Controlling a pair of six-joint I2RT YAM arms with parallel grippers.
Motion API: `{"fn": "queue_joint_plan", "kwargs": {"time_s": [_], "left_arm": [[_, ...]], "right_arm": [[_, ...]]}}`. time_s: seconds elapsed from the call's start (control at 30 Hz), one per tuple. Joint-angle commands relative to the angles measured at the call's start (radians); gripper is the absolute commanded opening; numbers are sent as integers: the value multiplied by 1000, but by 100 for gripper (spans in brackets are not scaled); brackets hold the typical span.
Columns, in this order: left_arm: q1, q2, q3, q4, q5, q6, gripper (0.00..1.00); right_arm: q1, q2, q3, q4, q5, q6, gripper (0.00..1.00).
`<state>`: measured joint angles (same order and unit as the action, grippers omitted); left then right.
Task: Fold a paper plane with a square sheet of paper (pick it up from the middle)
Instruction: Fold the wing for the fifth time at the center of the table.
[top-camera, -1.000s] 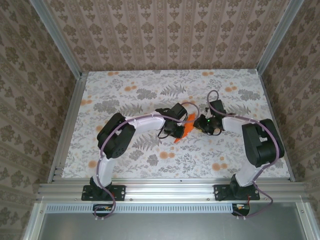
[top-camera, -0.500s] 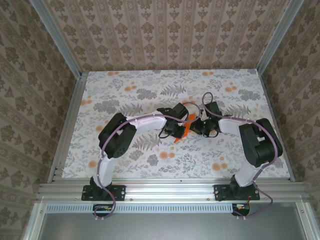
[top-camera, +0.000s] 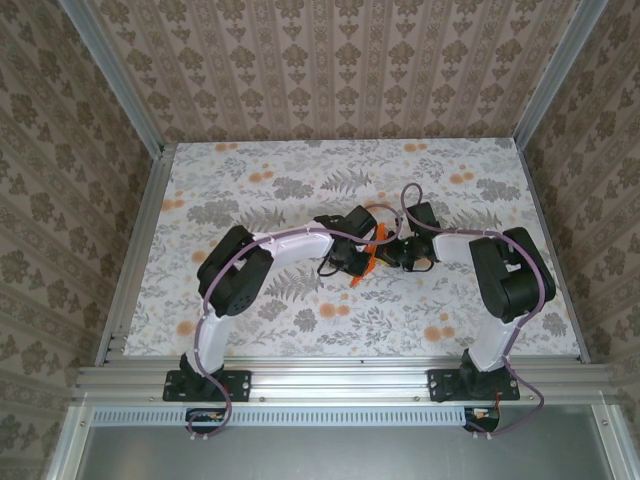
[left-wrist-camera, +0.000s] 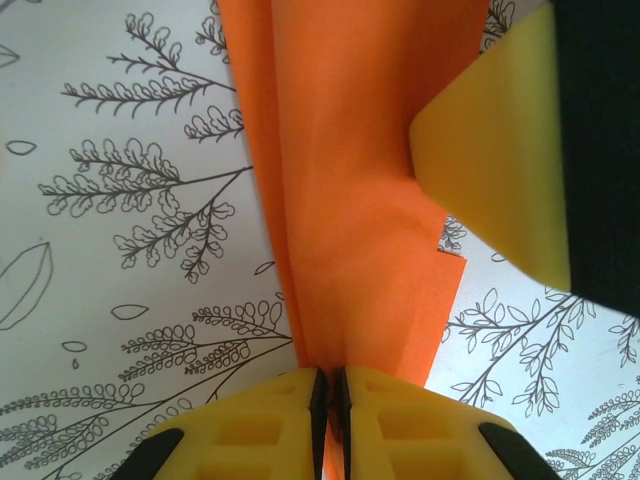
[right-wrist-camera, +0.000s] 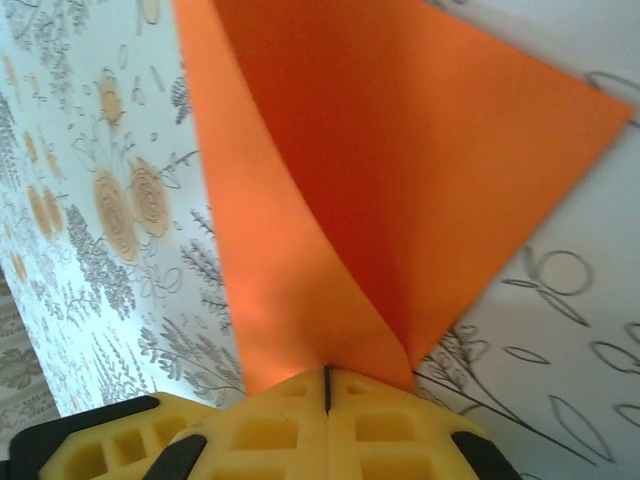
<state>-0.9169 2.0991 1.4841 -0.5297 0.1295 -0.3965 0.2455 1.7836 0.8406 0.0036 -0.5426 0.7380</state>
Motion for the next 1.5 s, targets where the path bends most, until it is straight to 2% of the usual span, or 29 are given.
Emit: {"fn": "queue_joint_plan", "kwargs": {"time_s": [0.0,0.13,0.37,0.63,0.73,0.83,0.93,1.03,1.17,1.47], "left_arm": [[-17,85,-23,-105,-9,-7,14],[-19,85,-22,-104,-10,-11,14],[-16,73,-25,-98,-4,-19,14],[13,-28,-29,-54,62,-55,22],[46,-93,-55,25,122,-83,24],[86,-136,-125,172,208,-136,23],[117,-135,-171,308,297,-176,20],[128,-107,-177,370,359,-191,18],[129,-63,-166,381,390,-194,16],[119,-19,-151,293,352,-162,13]], "right_arm": [[5,-7,-3,52,-46,16,6],[3,-12,-10,61,-38,19,6],[3,78,21,-9,3,2,6],[3,124,48,-129,81,-54,5],[4,131,59,-171,94,-90,5],[4,147,74,-203,99,-129,5],[3,169,87,-217,98,-148,5],[4,183,93,-220,95,-152,5],[4,192,99,-222,94,-152,5],[4,202,107,-235,104,-148,5]]}}
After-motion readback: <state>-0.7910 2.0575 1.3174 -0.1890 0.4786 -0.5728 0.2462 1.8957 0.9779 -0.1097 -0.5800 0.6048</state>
